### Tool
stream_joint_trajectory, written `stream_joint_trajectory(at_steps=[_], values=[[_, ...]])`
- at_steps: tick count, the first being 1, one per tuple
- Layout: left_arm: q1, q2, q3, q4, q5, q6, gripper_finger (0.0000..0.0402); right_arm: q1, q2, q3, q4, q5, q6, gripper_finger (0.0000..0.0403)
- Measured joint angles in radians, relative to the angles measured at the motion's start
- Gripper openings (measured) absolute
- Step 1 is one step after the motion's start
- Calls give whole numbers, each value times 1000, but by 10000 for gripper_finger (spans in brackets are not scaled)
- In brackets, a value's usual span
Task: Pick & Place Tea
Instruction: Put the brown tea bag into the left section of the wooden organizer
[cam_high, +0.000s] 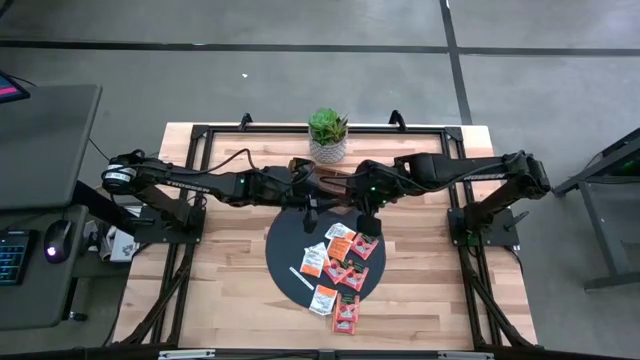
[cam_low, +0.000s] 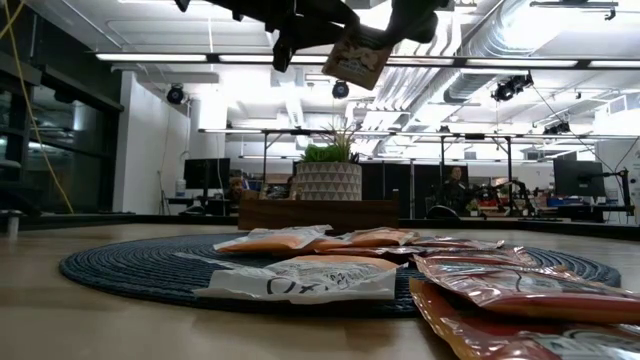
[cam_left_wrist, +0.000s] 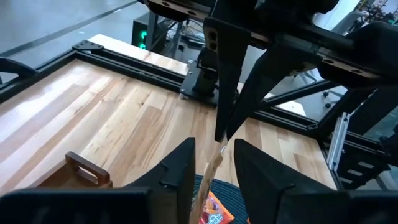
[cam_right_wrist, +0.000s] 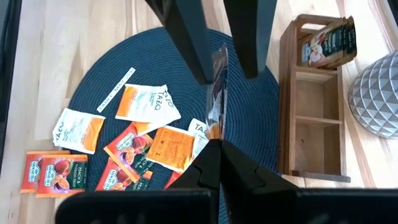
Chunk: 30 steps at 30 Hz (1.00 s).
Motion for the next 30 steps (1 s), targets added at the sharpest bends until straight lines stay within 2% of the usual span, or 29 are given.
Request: stream_joint_trajectory(at_steps=[7, 12, 23, 27, 30], values=[[0, 27, -1, -7, 6, -3, 64, 0, 0, 0, 4, -1, -7, 0], [0, 24, 0, 6, 8, -6, 9, 0, 1, 0, 3, -1, -7, 0], [0, 24, 0, 6, -9, -1, 1, 0, 1, -1, 3, 23, -7, 6], [0, 25, 0, -6, -15, -3, 0, 0, 1, -1, 3, 43, 2, 32], [0, 25, 0, -39, -61, -3, 0, 0, -6, -1, -15, 71, 26, 68]])
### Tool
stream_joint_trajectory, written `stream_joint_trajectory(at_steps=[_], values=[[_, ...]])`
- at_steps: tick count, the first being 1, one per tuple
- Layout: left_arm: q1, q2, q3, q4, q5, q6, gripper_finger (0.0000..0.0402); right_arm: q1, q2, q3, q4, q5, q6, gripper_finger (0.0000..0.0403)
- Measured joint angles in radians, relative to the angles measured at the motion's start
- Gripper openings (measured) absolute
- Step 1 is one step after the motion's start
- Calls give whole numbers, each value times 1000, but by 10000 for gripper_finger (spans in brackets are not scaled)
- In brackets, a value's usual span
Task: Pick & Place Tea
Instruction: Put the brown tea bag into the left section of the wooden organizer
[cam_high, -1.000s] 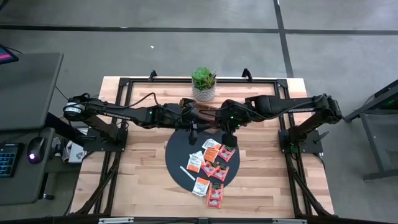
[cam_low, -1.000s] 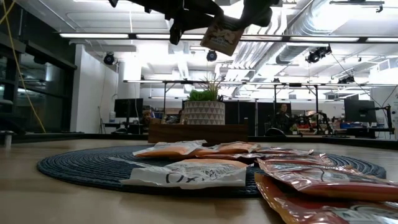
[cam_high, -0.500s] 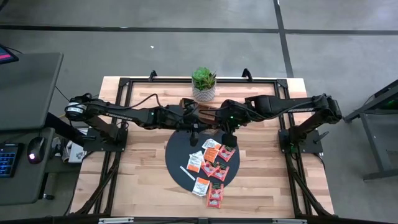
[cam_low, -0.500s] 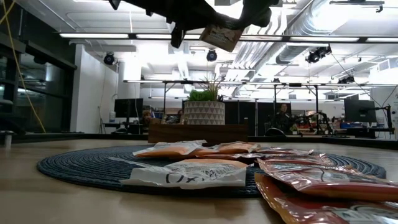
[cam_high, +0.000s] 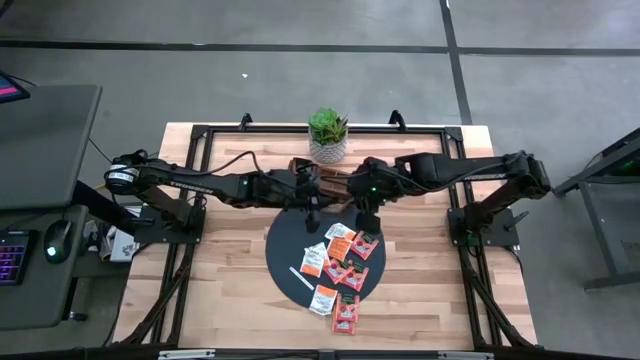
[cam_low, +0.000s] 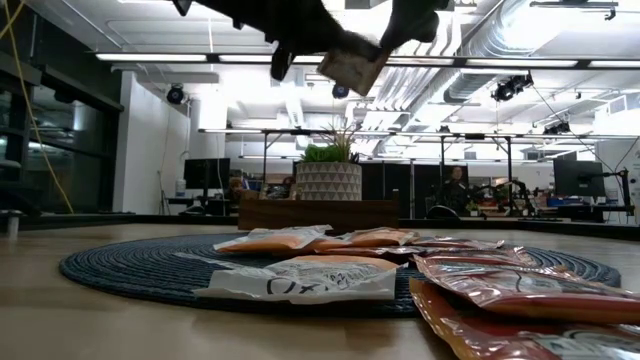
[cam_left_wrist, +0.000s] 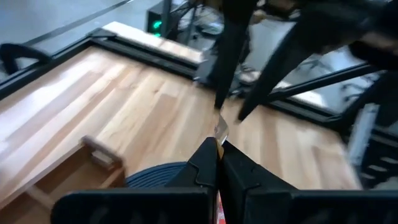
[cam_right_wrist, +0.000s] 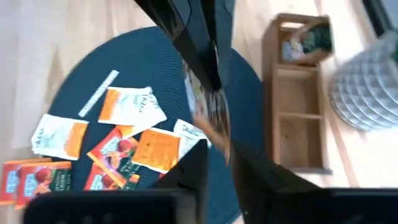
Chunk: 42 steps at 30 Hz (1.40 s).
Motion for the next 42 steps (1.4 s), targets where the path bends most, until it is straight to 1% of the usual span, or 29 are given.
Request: stream_joint_trajectory(at_steps=[3, 5, 9, 11, 13, 18, 21, 25, 31, 38, 42], values=[[5, 0, 0, -43, -36, 4, 0, 0, -20, 0, -51, 63, 37, 112], [21, -8, 0, -84, -39, 8, 0, 0, -37, 0, -102, 116, 73, 141], [77, -34, 0, -181, -35, 22, 0, 15, -67, -7, -154, 156, 129, 192], [120, -43, 0, -224, -2, 43, 0, 32, -81, -24, -151, 172, 151, 209], [172, -53, 0, -267, 54, 68, 0, 47, -83, -45, -148, 187, 174, 219], [322, -66, -3, -331, 212, 158, 0, 77, -81, -95, -117, 223, 233, 224], [419, -66, -22, -302, 317, 186, 0, 80, -81, -118, -88, 246, 274, 224], [536, -66, -84, -204, 474, 187, 0, 79, -81, -126, -64, 251, 335, 224], [649, -66, -179, -45, 645, 175, 0, 79, -81, -126, -13, 280, 373, 224], [696, -53, -306, 137, 700, 111, 0, 79, -81, -126, 56, 316, 389, 224], [701, -40, -349, 212, 700, 94, 0, 79, -81, -126, 78, 336, 391, 224]])
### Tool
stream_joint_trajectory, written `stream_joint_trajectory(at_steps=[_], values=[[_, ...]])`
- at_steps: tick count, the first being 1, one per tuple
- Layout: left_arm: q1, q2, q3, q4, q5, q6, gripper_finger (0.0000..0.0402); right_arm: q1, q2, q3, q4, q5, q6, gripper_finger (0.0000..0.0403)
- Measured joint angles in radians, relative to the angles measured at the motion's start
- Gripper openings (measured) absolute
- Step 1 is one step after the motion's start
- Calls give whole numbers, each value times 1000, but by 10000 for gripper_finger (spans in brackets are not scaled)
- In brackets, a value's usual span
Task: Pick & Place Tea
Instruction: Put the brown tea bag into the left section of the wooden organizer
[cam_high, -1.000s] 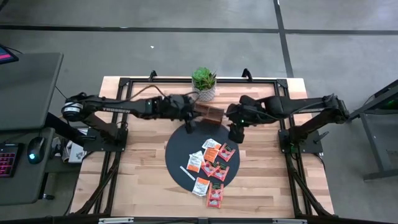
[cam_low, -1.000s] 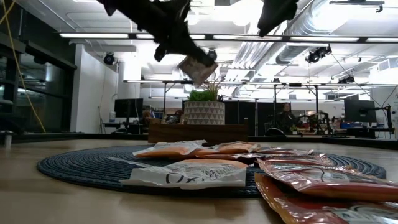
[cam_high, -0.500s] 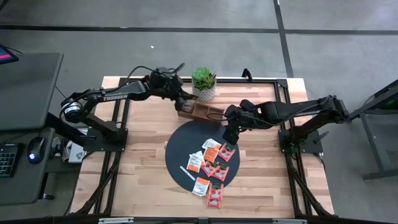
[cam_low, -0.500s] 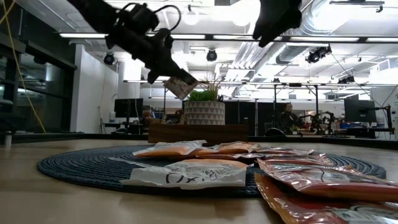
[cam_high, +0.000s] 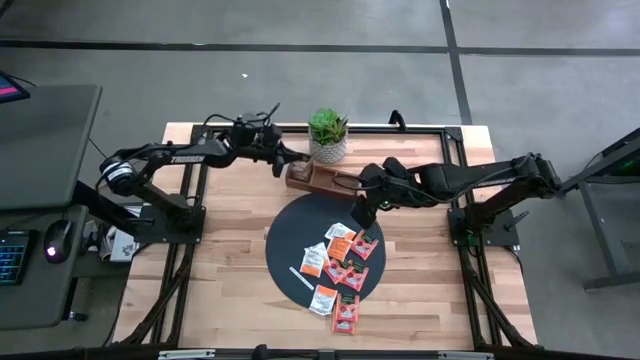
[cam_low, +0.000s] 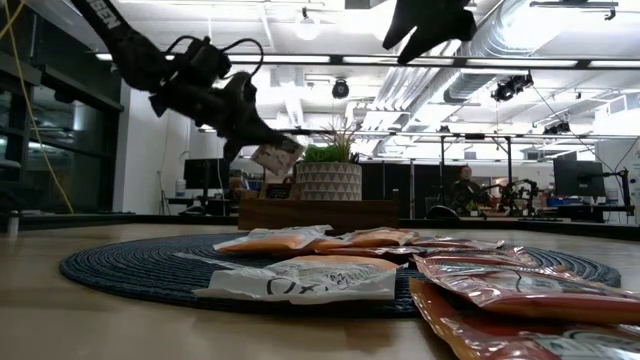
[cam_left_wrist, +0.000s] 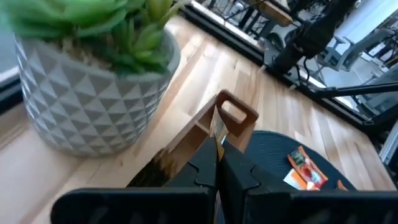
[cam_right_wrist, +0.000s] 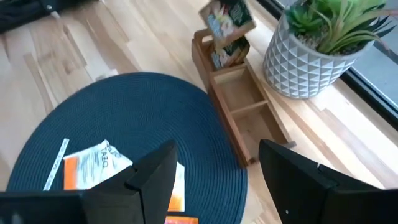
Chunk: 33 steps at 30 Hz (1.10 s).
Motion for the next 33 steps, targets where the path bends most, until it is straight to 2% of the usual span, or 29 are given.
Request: stream_joint_trajectory(at_steps=[11, 18, 26, 33], values=[[-1, 117, -19, 164, 16, -69, 0, 0, 0, 0, 38, 2, 8, 224], [-1, 158, -20, 171, 16, -91, 0, 0, 0, 0, 38, -1, 15, 225], [-1, 162, -20, 171, -31, -91, 0, 0, 0, 0, 37, -5, 15, 224], [-1, 162, -20, 115, -44, -91, 1, 0, 0, 0, 37, -5, 15, 225]])
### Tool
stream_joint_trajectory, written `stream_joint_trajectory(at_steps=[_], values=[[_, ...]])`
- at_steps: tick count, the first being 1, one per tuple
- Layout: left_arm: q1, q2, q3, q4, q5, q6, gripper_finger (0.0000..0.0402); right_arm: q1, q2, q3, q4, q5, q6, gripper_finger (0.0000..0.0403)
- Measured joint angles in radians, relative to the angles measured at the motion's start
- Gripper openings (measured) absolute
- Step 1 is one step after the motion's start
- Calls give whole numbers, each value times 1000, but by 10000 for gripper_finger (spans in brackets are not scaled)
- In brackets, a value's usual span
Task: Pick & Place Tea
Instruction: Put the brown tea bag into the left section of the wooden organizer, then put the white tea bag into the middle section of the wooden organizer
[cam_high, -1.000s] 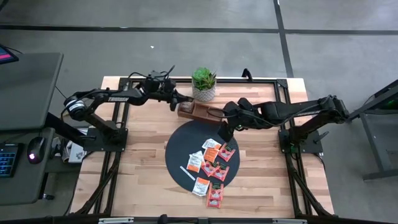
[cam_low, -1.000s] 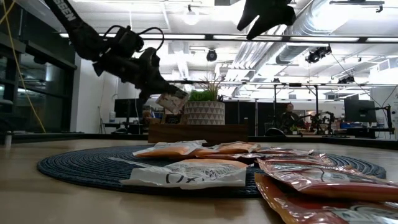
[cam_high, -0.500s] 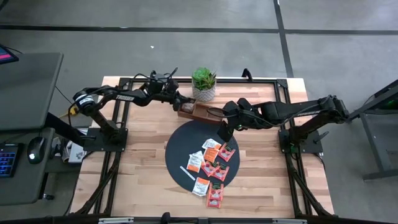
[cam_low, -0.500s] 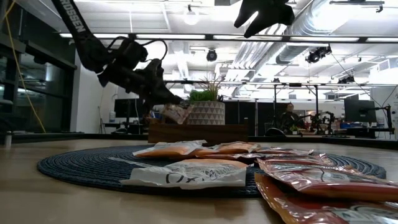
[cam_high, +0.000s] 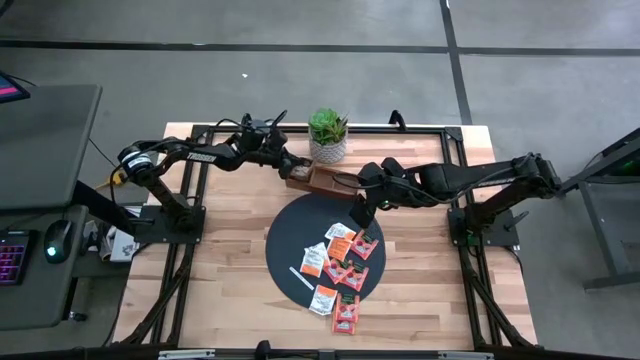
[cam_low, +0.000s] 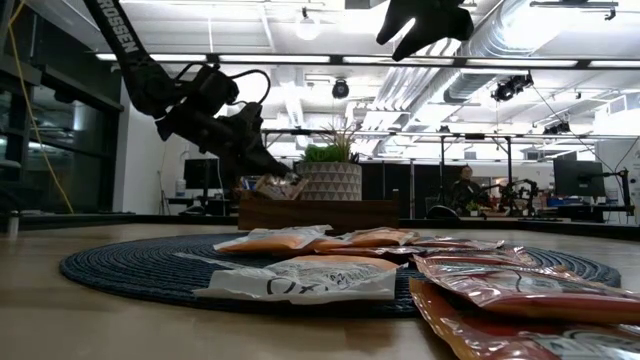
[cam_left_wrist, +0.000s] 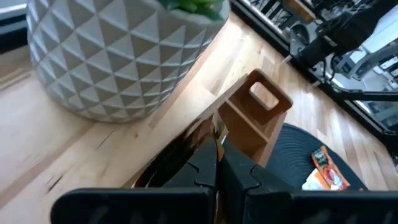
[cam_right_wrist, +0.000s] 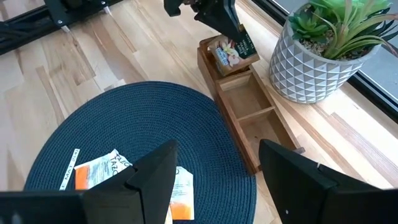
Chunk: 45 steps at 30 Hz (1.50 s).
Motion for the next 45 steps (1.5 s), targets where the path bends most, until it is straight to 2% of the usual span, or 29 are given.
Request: stream_joint_trajectory(at_steps=[7, 18, 24, 27, 30, 38, 45], values=[[0, 0, 0, -6, -13, 8, 27, 0, 0, 0, 0, 0, 0, 225], [0, 0, 0, 0, -17, 26, 148, 0, 0, 1, 0, -3, 0, 225], [0, 0, 21, 5, 34, 23, 160, 0, 24, 2, 15, -29, -13, 225], [0, -4, 32, -9, 72, 1, 156, 0, 43, 2, 19, -49, -17, 224], [-3, -25, 37, -43, 99, -7, 136, 0, 54, 2, 13, -68, -19, 225], [-76, -99, 39, -143, 163, 5, 10, 0, 60, 2, -11, -106, -36, 225], [-279, -136, 38, -241, 96, -6, 3, 1, 70, 2, 12, -154, -54, 224]])
